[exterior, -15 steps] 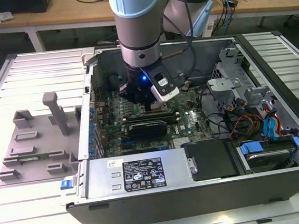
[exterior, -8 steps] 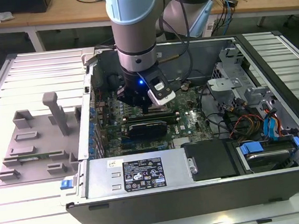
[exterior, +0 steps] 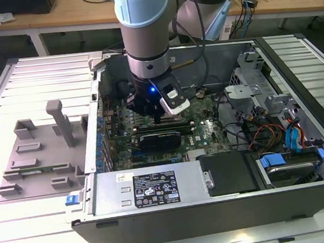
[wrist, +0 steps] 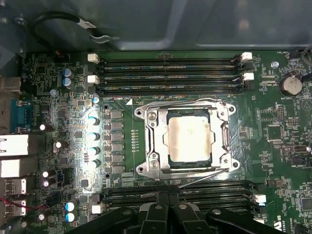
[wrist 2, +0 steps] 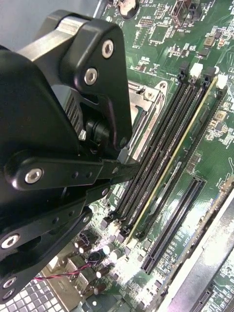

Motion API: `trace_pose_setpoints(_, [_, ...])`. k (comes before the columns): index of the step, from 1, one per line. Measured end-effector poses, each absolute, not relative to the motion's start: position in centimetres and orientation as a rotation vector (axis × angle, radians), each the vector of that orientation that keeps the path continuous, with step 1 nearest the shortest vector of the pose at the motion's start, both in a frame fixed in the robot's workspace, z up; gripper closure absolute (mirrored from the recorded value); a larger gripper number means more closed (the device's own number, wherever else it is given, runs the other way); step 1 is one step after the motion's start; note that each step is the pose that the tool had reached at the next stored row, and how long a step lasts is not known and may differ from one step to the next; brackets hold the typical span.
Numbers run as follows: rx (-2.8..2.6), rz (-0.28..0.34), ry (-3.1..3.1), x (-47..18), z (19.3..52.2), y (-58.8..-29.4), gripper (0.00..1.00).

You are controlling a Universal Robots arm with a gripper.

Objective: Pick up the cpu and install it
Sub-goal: 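Install the second cpu locking lever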

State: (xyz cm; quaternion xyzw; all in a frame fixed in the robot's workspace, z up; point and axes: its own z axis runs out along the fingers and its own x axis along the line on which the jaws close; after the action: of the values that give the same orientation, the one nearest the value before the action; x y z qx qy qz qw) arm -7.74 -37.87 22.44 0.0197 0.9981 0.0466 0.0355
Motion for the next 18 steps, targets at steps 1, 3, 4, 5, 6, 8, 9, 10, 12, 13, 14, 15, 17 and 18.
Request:
trace_pose_setpoints(1, [0.061, 0.145, 3.066, -7.8, 22.4, -37.9, 0.89])
trace_pose_setpoints(3, [0.061, 0.146, 3.067, -8.2, 22.1, -37.9, 0.89])
trace_pose_setpoints(4, [0.061, 0.146, 3.066, -8.3, 21.9, -37.9, 0.89])
trace_pose_setpoints(5, [0.061, 0.151, 3.067, -8.4, 21.8, -37.9, 0.89])
trace_pose_setpoints(6, [0.061, 0.164, 3.066, -8.4, 21.8, -37.9, 0.89])
trace_pose_setpoints(8, [0.062, 0.186, 3.065, -8.4, 21.8, -37.9, 0.89])
trace_pose_setpoints(9, [0.062, 0.196, 3.064, -8.4, 21.7, -37.9, 0.89])
trace_pose_setpoints(10, [0.063, 0.204, 3.064, -8.4, 21.6, -38.0, 0.89])
trace_pose_setpoints(12, [0.063, 0.221, 3.063, -8.5, 21.2, -38.0, 0.89])
trace_pose_setpoints(13, [0.063, 0.223, 3.063, -8.5, 21.1, -38.0, 0.89])
trace_pose_setpoints(14, [0.064, 0.225, 3.063, -8.5, 20.9, -38.0, 0.89])
trace_pose_setpoints(15, [0.064, 0.227, 3.063, -8.6, 20.7, -38.0, 0.89])
trace_pose_setpoints(17, [0.065, 0.263, 3.06, -8.6, 20.6, -38.0, 0.89])
trace_pose_setpoints(18, [0.065, 0.268, 3.06, -8.6, 20.5, -38.0, 0.89])
